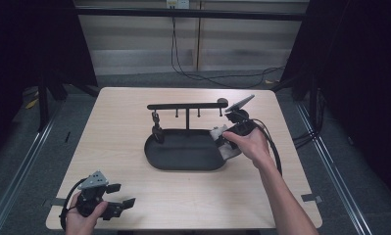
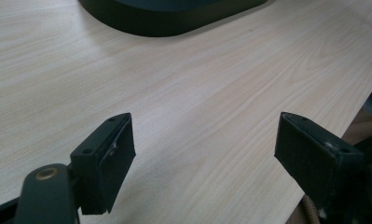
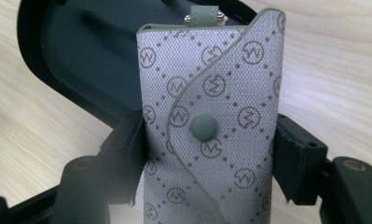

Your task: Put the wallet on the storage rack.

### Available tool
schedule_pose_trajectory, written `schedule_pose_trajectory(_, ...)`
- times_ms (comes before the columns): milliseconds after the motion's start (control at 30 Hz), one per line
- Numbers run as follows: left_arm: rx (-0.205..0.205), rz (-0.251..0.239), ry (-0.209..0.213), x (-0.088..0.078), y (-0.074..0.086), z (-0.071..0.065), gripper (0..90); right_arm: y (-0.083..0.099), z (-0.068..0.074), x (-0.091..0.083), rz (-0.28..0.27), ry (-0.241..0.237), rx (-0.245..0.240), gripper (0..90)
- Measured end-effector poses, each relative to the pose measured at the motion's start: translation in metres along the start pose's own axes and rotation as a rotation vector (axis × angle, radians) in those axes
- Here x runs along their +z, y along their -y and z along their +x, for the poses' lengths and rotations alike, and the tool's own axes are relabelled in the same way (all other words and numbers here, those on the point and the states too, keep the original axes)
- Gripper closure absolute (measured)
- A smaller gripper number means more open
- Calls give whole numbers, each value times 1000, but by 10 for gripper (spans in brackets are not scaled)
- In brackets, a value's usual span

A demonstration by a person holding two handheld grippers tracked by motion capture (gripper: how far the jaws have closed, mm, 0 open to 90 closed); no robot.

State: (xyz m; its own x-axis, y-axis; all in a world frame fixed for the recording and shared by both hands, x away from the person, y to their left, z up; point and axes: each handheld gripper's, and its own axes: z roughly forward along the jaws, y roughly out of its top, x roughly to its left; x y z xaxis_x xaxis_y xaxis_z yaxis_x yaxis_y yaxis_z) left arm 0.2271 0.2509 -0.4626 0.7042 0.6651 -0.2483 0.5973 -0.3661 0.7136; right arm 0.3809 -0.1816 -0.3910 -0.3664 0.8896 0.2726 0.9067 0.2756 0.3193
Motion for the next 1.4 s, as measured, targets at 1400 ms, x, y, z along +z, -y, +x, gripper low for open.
schedule_pose_trajectory(1400, -10, -1, -7, -1, 0, 2, 199, 5, -15, 60, -132, -84, 189, 340)
